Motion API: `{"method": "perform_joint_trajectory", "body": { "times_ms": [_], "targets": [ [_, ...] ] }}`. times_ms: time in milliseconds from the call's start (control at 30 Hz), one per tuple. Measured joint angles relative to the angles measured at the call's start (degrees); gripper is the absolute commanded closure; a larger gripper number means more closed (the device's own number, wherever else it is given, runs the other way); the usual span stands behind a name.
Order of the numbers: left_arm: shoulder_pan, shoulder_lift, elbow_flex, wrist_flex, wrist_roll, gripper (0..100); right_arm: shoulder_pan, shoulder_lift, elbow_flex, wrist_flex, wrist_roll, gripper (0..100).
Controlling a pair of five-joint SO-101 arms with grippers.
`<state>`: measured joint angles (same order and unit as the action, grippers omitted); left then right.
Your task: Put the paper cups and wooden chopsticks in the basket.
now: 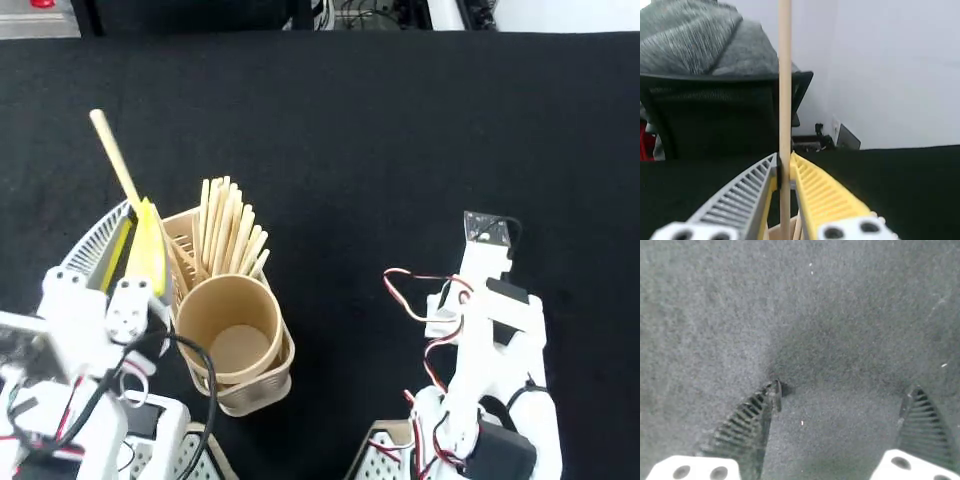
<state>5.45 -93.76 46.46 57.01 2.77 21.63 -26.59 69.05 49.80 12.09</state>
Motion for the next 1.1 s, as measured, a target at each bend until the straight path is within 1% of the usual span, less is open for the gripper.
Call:
{"method": "perform_joint_trajectory", "body": {
  "times_ms": [33, 100, 167, 300, 400, 467, 533, 600, 733, 767, 833, 900, 1033, 1100],
  "targets": [
    [0.0, 0.0, 0.7, 0.0, 0.0, 94, 0.0, 0.0, 0.0, 0.0, 0.0, 61.6],
    [0.0, 0.0, 2.11, 0.62, 0.0, 85, 0.0, 0.0, 0.0, 0.0, 0.0, 61.6],
    [-1.14, 0.35, 2.29, 3.6, -0.97, 78, 0.0, 0.0, 0.0, 0.0, 0.0, 61.6],
    [-8.79, 0.26, 1.23, 13.36, 0.18, 75, 0.0, 0.0, 0.0, 0.0, 0.0, 61.6],
    [-12.84, 0.18, -0.97, 18.81, 1.05, 76, 0.0, 0.0, 0.0, 0.0, 0.0, 61.7],
    [-14.86, 0.18, -1.85, 20.57, 1.05, 76, 0.0, 0.0, 0.0, 0.0, 0.0, 61.8],
    [-17.58, 0.18, -1.93, 21.63, 1.05, 76, 0.0, 0.0, 0.0, 0.0, 0.0, 65.2],
    [-20.75, 0.09, -1.93, 23.12, 1.05, 79, 0.0, 0.0, 0.0, 0.0, 0.0, 74.5],
    [-26.99, -0.88, -1.23, 25.93, 0.79, 91, 0.18, -0.09, -0.53, 0.09, 0.0, 96.1],
    [-28.31, -1.93, -0.79, 26.02, -0.18, 94, 0.0, -0.18, -1.14, 0.09, 0.0, 98.3],
    [-30.68, -4.92, 0.44, 26.02, -3.87, 97, -0.53, -0.18, -2.64, 0.18, 0.0, 98.2],
    [-32.0, -8.79, 2.46, 26.02, -8.97, 97, -1.23, -0.09, -4.66, 0.62, 0.0, 98.3],
    [-32.62, -10.02, 6.68, 26.11, -17.93, 97, -1.49, -0.09, -11.96, 7.56, 0.09, 98.3],
    [-32.7, -10.02, 8.97, 26.11, -19.6, 97, -1.49, -0.53, -16.44, 12.31, 0.09, 98.4]
  ]
}}
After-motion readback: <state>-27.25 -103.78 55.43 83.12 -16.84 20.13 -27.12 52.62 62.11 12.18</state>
